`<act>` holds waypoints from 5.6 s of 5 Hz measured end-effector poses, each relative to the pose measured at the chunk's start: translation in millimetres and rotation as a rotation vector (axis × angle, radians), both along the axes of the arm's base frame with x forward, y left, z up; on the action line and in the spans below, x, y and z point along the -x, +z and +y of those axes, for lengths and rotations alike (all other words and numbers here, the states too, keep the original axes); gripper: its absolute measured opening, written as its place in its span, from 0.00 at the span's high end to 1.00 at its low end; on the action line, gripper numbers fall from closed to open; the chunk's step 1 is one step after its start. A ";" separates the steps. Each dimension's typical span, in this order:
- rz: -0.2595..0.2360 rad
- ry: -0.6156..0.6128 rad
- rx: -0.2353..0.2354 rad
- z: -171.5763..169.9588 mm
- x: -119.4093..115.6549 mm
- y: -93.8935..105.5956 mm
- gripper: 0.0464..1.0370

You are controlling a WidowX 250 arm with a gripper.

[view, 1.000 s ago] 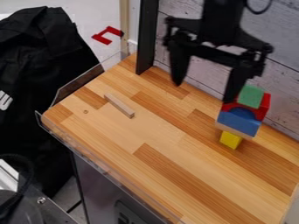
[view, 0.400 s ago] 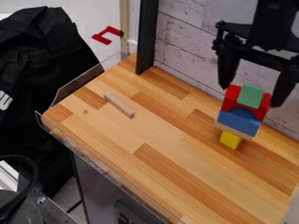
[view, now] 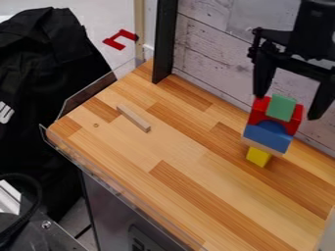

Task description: Take the green cube off of the red arch to the left side of the table

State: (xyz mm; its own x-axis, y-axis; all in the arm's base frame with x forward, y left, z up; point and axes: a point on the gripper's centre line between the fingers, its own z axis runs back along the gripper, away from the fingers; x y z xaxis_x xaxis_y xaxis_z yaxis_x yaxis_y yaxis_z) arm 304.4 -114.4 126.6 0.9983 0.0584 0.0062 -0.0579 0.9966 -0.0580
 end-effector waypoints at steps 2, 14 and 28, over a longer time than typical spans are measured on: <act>-0.001 0.001 -0.038 0.0 -16.1 0.0 0.04; 0.010 0.028 0.025 8.9 -46.5 -48.7 0.49; -0.120 1.166 0.038 124.1 -19.1 -72.4 0.49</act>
